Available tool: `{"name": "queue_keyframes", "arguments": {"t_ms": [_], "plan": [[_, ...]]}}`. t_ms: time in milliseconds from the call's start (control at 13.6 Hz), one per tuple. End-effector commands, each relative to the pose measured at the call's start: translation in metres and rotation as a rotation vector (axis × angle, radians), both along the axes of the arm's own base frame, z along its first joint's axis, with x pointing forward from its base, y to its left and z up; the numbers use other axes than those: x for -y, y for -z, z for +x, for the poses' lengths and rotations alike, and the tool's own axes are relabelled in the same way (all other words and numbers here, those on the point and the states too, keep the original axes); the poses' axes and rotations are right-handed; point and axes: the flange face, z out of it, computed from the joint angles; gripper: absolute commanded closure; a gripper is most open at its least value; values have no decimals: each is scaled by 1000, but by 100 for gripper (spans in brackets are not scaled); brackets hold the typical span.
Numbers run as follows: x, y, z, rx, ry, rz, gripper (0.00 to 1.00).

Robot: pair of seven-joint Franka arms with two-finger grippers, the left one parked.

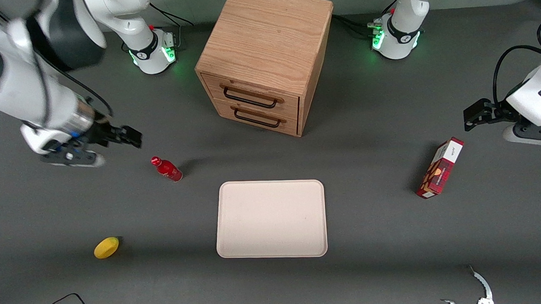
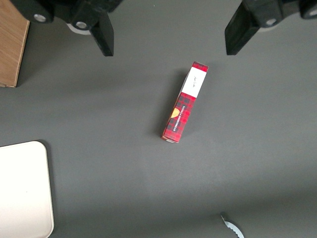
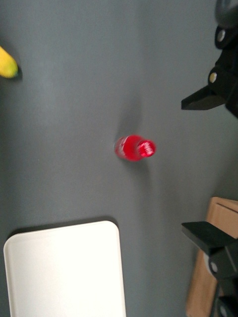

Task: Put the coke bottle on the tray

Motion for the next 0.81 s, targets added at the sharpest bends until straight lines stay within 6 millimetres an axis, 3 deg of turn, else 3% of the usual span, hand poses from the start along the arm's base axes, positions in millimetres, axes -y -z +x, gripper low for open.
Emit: {"name": "queue_keyframes", "arguments": {"t_ms": [0, 294, 589, 736], "plan": [[1, 62, -3, 52, 23, -9, 0], [5, 136, -6, 103, 9, -9, 0], [2, 147, -14, 85, 44, -12, 0], [4, 148, -19, 85, 31, -28, 6]]}}
